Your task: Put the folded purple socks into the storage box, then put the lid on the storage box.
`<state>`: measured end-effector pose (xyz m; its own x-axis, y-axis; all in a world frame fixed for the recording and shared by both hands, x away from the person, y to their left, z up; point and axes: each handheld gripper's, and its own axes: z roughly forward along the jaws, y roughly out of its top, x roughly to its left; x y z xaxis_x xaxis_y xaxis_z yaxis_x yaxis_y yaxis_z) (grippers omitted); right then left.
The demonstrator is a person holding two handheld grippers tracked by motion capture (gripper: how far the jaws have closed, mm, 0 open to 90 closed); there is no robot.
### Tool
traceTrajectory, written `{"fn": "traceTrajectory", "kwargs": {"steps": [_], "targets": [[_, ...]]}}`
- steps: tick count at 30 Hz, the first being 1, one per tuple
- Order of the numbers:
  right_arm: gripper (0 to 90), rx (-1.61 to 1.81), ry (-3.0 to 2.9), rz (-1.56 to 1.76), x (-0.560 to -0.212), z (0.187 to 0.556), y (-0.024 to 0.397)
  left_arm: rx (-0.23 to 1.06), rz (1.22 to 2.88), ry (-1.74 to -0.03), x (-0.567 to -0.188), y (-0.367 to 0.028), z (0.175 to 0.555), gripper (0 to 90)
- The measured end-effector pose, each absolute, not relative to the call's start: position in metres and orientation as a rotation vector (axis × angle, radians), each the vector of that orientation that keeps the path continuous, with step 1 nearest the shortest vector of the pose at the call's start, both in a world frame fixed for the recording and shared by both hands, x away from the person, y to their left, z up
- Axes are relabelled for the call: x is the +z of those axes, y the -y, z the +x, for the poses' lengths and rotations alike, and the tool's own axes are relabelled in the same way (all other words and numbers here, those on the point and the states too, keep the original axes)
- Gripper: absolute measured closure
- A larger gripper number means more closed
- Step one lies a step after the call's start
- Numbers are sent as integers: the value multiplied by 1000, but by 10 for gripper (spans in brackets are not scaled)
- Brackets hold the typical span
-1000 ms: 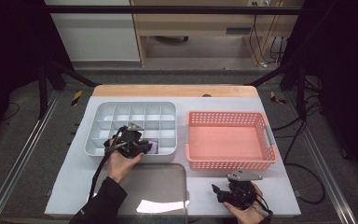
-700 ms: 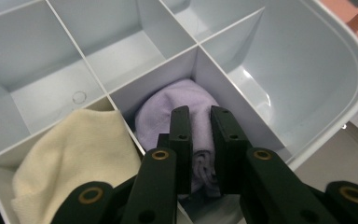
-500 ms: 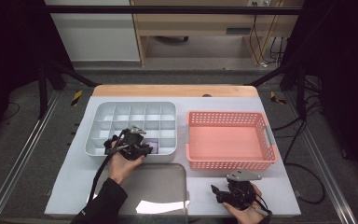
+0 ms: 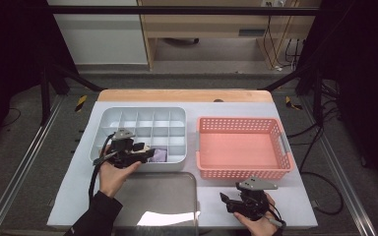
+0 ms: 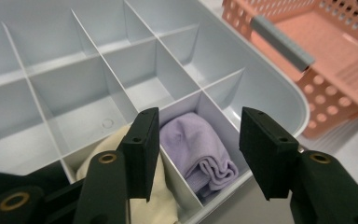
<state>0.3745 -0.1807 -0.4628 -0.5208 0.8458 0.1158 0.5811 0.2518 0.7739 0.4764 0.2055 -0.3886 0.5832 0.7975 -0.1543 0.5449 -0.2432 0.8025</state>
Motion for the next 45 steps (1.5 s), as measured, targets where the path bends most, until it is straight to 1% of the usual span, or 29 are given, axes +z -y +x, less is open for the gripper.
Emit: {"fn": "traceTrajectory", "kwargs": {"steps": [4,12,22,30,36,45], "targets": [[318,1206,-2193,1316,-459,374,179,378,1875,-1050,-382,-216,464,451],[338,1307,-2196,1298,-452,375,172,402,1793,-1038,-380,-239,440,451],[341,1337,-2237,1256,-447,380,152,443,1751,-1017,-387,-265,416,443],[327,1352,-2251,1232,-445,384,139,453,1723,-984,-387,-281,424,437],[320,1345,-2256,1239,-446,387,136,478,1711,-1005,-380,-294,438,430],[324,1340,-2260,1243,-447,389,133,508,1730,-1018,-372,-307,443,423]]}}
